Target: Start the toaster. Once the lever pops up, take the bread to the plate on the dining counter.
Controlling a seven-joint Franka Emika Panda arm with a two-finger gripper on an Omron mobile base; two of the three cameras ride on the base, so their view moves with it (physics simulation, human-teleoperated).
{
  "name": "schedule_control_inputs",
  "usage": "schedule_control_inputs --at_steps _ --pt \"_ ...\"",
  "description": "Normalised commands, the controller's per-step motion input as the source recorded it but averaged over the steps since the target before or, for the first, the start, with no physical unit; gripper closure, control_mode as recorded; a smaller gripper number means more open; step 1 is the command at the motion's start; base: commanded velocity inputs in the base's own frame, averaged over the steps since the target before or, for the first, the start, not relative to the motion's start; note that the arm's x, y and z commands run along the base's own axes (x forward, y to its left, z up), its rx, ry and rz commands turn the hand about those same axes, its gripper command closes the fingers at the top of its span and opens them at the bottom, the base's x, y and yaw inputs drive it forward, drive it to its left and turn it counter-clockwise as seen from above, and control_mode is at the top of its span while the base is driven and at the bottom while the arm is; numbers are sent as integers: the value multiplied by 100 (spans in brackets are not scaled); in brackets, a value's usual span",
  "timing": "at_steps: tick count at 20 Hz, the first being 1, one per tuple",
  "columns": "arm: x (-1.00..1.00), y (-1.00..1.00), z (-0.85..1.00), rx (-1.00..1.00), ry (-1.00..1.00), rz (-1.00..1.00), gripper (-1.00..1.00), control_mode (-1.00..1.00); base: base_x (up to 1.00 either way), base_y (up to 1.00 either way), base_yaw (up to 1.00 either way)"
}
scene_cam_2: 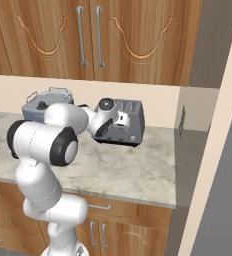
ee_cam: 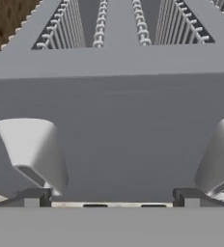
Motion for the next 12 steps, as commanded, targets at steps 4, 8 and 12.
schedule_control_inputs --at_steps 4,8,12 --pt "0 0 -25 0 0 0 -100 -100 0 0 0" --pt "0 0 -24 0 0 0 -100 -100 0 0 0" --pt "0 0 -5 0 0 0 -100 -100 0 0 0"
